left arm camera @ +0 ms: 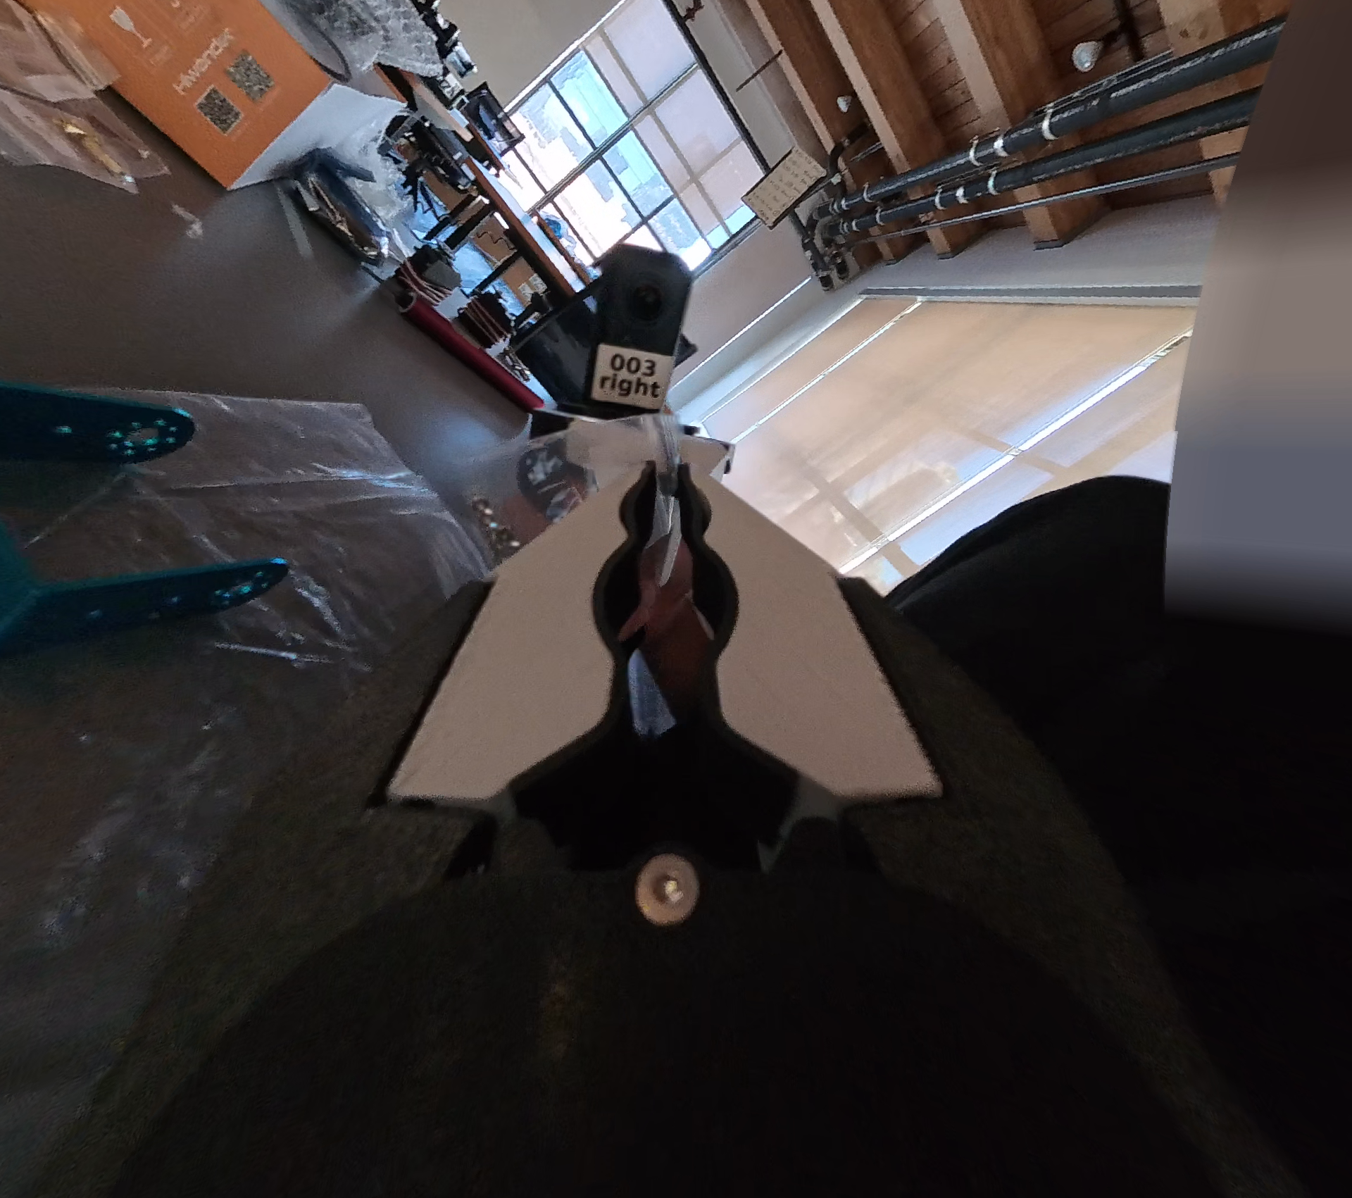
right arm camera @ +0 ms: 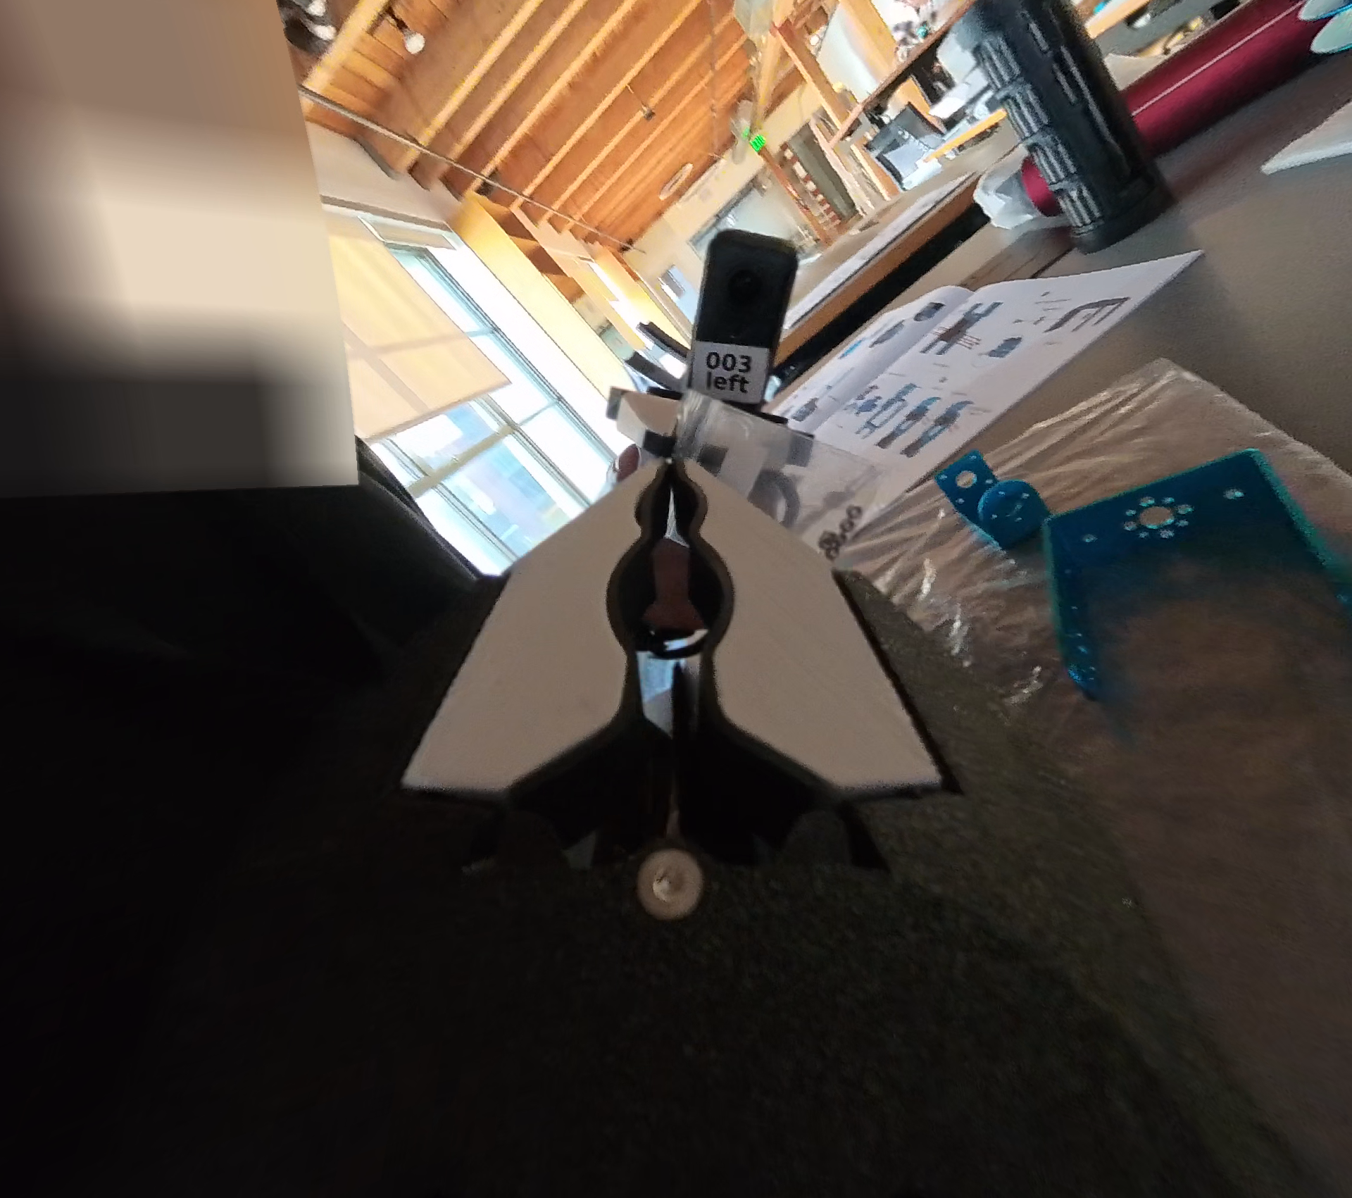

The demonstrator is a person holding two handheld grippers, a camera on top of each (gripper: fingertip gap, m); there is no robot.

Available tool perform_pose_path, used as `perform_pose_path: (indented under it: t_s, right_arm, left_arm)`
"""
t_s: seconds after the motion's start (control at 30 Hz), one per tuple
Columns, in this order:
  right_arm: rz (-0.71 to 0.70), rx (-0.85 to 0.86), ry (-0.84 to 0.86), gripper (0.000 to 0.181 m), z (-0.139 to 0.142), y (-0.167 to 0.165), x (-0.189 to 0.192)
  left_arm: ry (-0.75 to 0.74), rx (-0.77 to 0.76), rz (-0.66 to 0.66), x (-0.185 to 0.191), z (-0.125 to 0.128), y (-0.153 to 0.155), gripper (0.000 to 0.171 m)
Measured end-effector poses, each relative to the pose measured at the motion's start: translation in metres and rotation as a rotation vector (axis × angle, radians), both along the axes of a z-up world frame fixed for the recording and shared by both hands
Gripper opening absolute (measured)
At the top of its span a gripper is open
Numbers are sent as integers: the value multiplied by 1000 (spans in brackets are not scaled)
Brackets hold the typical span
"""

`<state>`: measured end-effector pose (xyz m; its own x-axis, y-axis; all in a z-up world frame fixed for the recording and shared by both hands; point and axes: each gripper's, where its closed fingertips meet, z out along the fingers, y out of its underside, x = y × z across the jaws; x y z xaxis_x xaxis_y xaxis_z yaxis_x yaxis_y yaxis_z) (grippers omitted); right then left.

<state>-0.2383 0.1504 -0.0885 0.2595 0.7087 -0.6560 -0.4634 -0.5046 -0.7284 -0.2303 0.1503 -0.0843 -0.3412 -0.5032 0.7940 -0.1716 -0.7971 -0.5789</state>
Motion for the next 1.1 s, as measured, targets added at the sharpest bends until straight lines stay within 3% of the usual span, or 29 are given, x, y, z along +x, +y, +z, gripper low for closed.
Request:
perform_pose_path:
  t_s: [0.27, 0.63, 0.77, 0.8, 0.83, 1.03, 1.1]
  right_arm:
    - [17, -2, 42, 0, 7, -3, -1]
    - [-159, -54, -94, 0, -8, 14, 19]
    - [-143, -49, -101, 0, -7, 12, 13]
    - [-132, -52, -96, 0, -6, 11, 11]
    - [-116, -56, -83, 0, -5, 10, 8]
    - [-80, -91, -28, 0, -6, 7, 0]
    - [-72, -87, -29, 0, -5, 6, -1]
  left_arm:
    - [-46, -51, 2, -2, 6, -1, 0]
    - [108, 234, 169, -6, -8, 15, 0]
    - [114, 170, 126, 0, -8, 8, 3]
    - [107, 135, 127, 2, -8, 8, 24]
    - [88, 101, 120, 3, -7, 7, 31]
    - [15, 63, 83, 3, 3, -2, 26]
    - [22, 51, 85, 2, 2, 0, 17]
